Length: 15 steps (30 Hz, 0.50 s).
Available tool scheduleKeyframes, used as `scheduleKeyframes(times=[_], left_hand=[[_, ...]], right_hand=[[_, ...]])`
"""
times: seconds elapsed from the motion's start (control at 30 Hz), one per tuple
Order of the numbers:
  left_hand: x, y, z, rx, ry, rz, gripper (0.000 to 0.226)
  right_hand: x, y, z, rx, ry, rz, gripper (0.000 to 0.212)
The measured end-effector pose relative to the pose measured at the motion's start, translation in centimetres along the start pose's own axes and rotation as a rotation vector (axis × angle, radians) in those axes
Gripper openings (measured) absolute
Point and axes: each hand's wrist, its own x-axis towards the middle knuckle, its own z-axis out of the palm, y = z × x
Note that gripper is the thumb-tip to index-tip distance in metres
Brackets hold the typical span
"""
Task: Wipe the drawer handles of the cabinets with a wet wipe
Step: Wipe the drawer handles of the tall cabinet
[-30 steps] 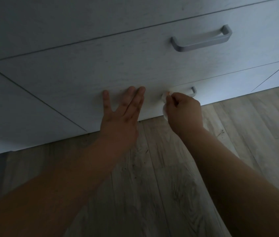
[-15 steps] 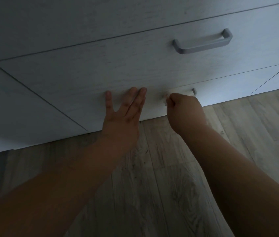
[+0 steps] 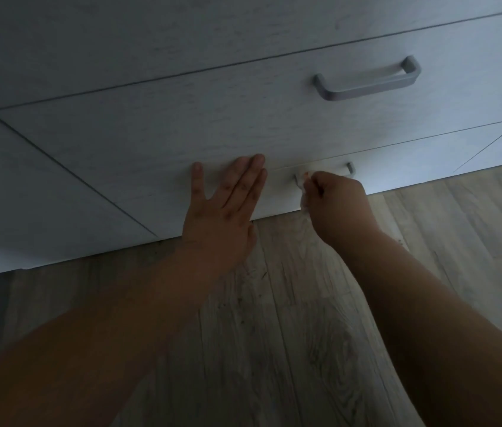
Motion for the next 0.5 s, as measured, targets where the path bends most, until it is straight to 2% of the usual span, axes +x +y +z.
scheduleKeyframes(times=[0.1, 0.2, 0.37, 0.5], left_hand=[[0.4, -0.4, 0.3, 0.016, 0.071, 0.015, 0.087], [0.4, -0.4, 0.7, 0.023, 0.114, 0.013, 0.084], [0.5, -0.2, 0.8, 0.046, 0.118, 0.017, 0.081], [0.5, 0.1, 0.9, 0.036, 0.117, -0.007, 0.084]], right_hand=[[0.5, -0.2, 0.0, -0.064, -0.018, 0.028, 0.033], [1.0, 0.0, -0.5, -0.053, 0.077, 0.085, 0.032], [0.8, -0.4, 0.0, -0.083, -0.03, 0.05, 0.033], [0.9, 0.2, -0.1, 0.014, 0.034, 0.112, 0.033]])
